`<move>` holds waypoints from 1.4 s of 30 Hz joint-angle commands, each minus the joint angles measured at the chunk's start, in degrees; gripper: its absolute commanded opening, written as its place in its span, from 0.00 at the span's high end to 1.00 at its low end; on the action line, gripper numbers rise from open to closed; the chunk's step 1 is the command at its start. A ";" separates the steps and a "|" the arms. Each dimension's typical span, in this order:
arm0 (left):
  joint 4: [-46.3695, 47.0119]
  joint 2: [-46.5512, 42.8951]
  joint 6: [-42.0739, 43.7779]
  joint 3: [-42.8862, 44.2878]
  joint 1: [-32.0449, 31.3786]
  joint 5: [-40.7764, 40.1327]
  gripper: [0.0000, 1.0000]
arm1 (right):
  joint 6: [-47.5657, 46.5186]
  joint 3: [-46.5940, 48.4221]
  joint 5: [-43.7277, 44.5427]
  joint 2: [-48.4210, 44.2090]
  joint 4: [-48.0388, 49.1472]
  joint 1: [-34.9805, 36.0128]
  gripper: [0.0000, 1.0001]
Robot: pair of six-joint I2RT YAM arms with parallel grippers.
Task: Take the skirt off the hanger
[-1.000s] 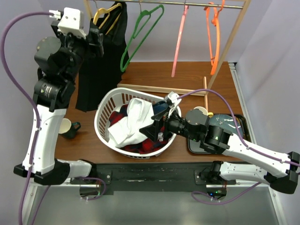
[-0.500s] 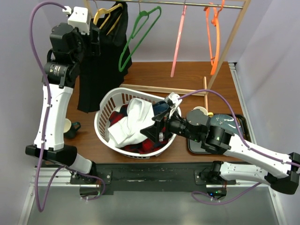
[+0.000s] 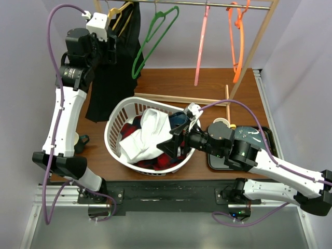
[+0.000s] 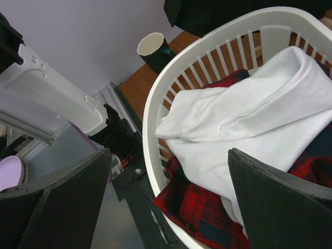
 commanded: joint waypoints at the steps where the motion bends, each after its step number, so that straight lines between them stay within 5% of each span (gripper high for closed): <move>1: 5.11 -2.52 1.07 -1.56 0.44 4.94 0.28 | -0.51 -0.05 0.17 -0.76 1.30 0.13 0.02; 9: 4.24 -1.47 2.47 -2.97 0.44 4.87 0.34 | 0.01 0.04 -0.44 -0.49 1.39 0.13 0.02; 15: 5.64 -1.12 1.16 -3.67 0.44 5.04 0.60 | 0.28 0.22 -0.62 -0.76 1.48 0.13 0.02; 21: 6.08 -0.59 0.10 -3.58 0.44 6.01 0.99 | 0.72 0.39 -0.79 -0.58 1.83 0.13 0.02; 42: 11.00 -3.05 -3.33 3.27 0.44 4.52 1.00 | 0.81 0.66 -0.79 -0.58 2.09 0.13 0.02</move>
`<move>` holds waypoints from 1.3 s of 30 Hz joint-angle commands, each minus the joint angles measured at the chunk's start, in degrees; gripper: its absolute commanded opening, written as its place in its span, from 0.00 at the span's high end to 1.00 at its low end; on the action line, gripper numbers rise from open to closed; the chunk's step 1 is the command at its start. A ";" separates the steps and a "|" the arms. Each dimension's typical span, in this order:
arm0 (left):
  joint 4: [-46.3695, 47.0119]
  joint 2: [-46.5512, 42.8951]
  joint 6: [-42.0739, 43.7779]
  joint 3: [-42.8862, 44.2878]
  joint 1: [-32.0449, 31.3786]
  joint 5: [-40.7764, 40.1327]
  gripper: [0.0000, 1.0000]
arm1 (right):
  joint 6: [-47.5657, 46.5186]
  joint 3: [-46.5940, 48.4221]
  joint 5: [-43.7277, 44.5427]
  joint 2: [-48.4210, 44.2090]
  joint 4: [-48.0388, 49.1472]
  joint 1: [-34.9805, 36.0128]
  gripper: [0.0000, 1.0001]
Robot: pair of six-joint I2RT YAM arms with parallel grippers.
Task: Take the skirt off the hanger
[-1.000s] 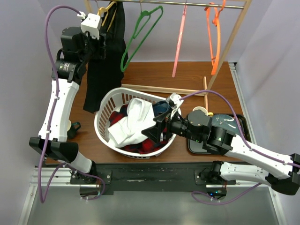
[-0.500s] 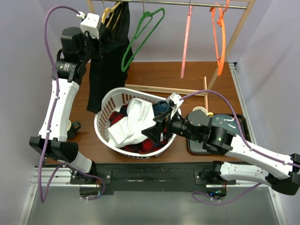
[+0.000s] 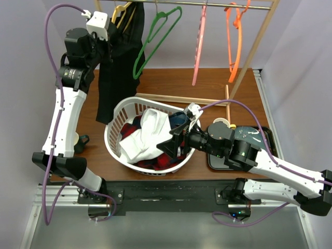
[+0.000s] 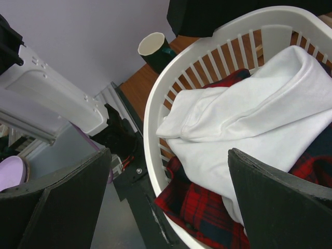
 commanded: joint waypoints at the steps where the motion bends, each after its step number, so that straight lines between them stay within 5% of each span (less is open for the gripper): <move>1: 7.85 -2.94 -1.63 4.43 0.18 -0.55 1.00 | 0.32 0.66 -0.77 -0.63 2.09 0.22 0.02; 23: -3.12 -10.41 -4.09 5.31 0.18 -1.08 1.00 | -0.99 2.24 1.16 -2.21 -0.63 0.13 0.02; 39: -11.83 -25.96 -5.84 1.36 0.18 -6.36 1.00 | -5.30 18.14 -3.05 2.62 -9.16 0.13 0.02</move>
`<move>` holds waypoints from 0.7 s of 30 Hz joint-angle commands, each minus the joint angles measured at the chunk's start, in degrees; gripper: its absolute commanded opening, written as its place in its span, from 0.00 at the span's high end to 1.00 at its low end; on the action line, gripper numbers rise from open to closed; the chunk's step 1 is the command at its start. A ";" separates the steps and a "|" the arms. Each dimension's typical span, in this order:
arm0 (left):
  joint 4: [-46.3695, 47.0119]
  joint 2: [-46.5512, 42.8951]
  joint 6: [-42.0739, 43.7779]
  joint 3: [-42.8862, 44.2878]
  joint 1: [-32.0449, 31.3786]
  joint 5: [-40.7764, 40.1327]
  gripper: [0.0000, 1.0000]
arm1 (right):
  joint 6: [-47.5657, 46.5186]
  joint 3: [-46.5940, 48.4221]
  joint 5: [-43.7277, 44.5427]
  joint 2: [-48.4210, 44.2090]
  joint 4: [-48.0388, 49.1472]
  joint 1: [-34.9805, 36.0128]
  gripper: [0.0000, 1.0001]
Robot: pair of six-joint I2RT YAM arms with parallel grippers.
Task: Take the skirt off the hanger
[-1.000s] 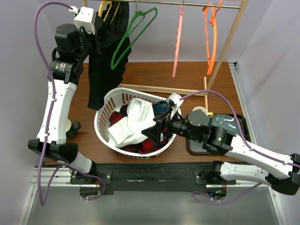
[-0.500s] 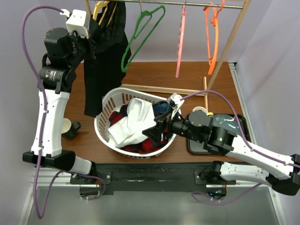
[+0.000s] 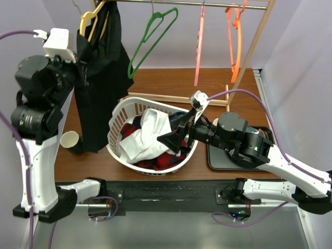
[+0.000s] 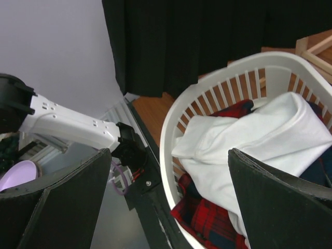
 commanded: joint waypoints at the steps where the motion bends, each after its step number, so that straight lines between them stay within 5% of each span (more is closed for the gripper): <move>1: 5.96 -6.47 -1.23 -0.11 0.18 0.39 1.00 | -2.15 5.25 -2.23 0.72 -1.64 0.13 0.02; 21: 5.35 -4.29 -0.53 -0.91 0.18 3.65 1.00 | -1.45 9.21 -1.44 2.75 -2.69 0.22 0.02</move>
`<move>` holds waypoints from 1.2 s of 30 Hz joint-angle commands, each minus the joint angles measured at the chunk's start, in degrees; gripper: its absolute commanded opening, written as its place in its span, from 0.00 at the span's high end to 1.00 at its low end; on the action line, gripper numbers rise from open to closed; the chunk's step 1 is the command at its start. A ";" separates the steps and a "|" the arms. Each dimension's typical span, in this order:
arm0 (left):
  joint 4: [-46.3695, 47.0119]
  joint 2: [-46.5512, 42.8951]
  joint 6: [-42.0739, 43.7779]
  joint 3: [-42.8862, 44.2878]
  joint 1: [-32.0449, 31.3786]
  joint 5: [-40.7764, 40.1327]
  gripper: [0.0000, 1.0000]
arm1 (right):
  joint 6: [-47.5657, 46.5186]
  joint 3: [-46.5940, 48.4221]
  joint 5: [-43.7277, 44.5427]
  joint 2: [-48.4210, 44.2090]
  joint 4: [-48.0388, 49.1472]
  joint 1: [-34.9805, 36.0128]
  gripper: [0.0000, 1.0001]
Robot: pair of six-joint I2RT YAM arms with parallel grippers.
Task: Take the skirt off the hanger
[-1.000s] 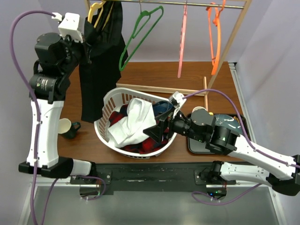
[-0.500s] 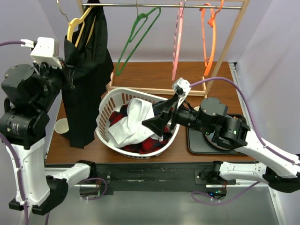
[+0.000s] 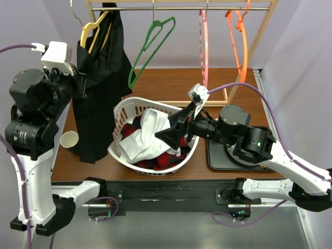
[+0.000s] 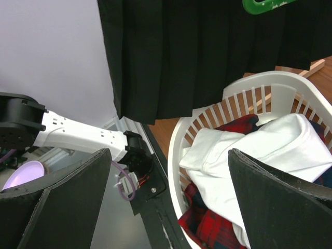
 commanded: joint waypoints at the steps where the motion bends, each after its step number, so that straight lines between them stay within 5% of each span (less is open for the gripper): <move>1: 7.58 3.25 -0.75 4.58 0.18 1.45 1.00 | -0.05 0.67 0.53 -0.75 0.56 0.13 0.02; 6: 2.74 4.67 -1.45 7.32 0.18 3.91 1.00 | -1.10 0.49 0.97 -1.36 -0.14 0.13 0.02; 11: 2.82 -0.59 -0.75 -1.71 0.18 10.76 1.00 | -2.16 0.49 2.64 -1.63 -0.93 0.13 0.02; 25: 4.22 -12.73 2.15 -5.78 0.18 6.27 1.00 | -3.21 2.33 3.17 -1.19 -3.21 0.13 0.01; 36: 7.22 -16.87 4.43 -4.65 0.18 11.55 1.00 | -2.77 17.26 -0.25 4.96 -6.47 0.13 0.02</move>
